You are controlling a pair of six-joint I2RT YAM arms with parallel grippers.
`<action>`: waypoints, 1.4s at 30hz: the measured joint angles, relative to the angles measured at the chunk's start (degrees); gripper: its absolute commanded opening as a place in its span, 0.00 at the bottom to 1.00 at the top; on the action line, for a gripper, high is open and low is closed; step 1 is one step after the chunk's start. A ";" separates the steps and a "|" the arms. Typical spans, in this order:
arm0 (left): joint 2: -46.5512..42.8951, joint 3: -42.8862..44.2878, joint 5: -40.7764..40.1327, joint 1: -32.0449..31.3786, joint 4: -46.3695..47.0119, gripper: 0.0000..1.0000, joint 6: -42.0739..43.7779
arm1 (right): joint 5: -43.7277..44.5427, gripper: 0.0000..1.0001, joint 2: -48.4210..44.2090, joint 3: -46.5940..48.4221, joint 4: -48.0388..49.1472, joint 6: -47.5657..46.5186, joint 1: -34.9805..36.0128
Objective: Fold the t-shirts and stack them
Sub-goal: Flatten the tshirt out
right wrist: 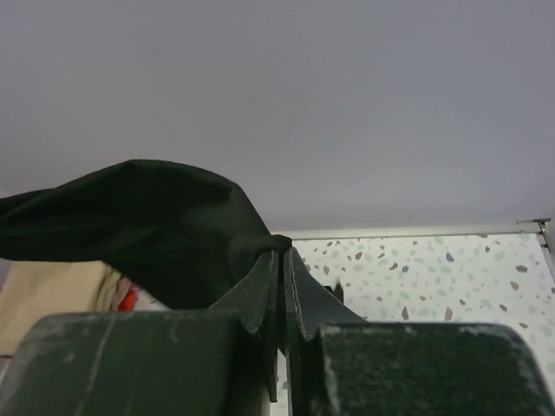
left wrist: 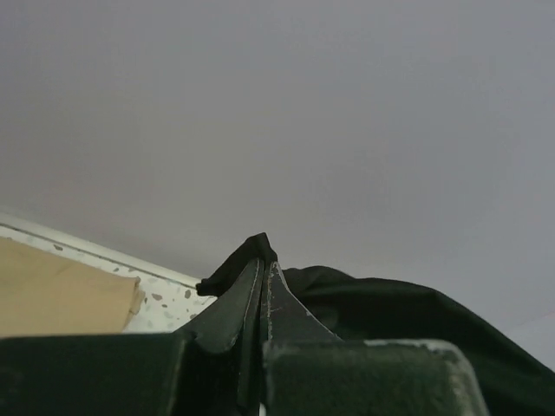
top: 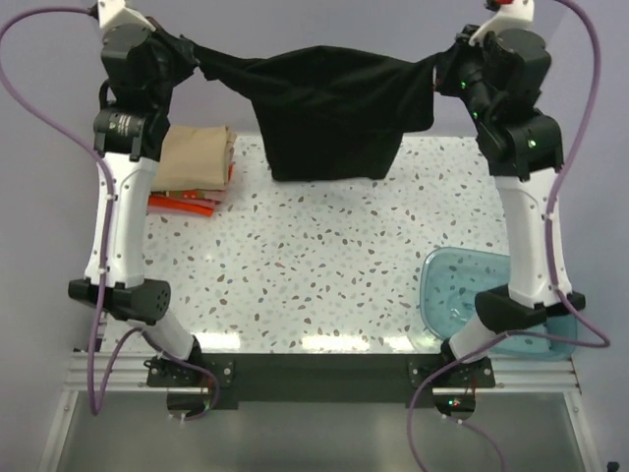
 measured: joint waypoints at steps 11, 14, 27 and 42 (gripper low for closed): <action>-24.06 -34.97 -7.17 1.68 0.52 0.00 1.70 | -3.96 0.00 -31.74 -42.32 -1.22 3.17 -0.13; -24.87 -45.75 -9.27 2.78 -1.40 0.13 1.79 | -7.21 0.04 -37.35 -60.22 -2.45 5.60 -0.13; -24.68 -62.71 -9.92 3.37 -9.81 1.00 -1.49 | -10.23 0.99 -31.19 -74.82 -8.20 8.09 -0.11; -22.08 -84.59 4.68 -7.48 3.56 1.00 -5.49 | -14.67 0.99 21.11 -33.99 5.09 -0.44 0.57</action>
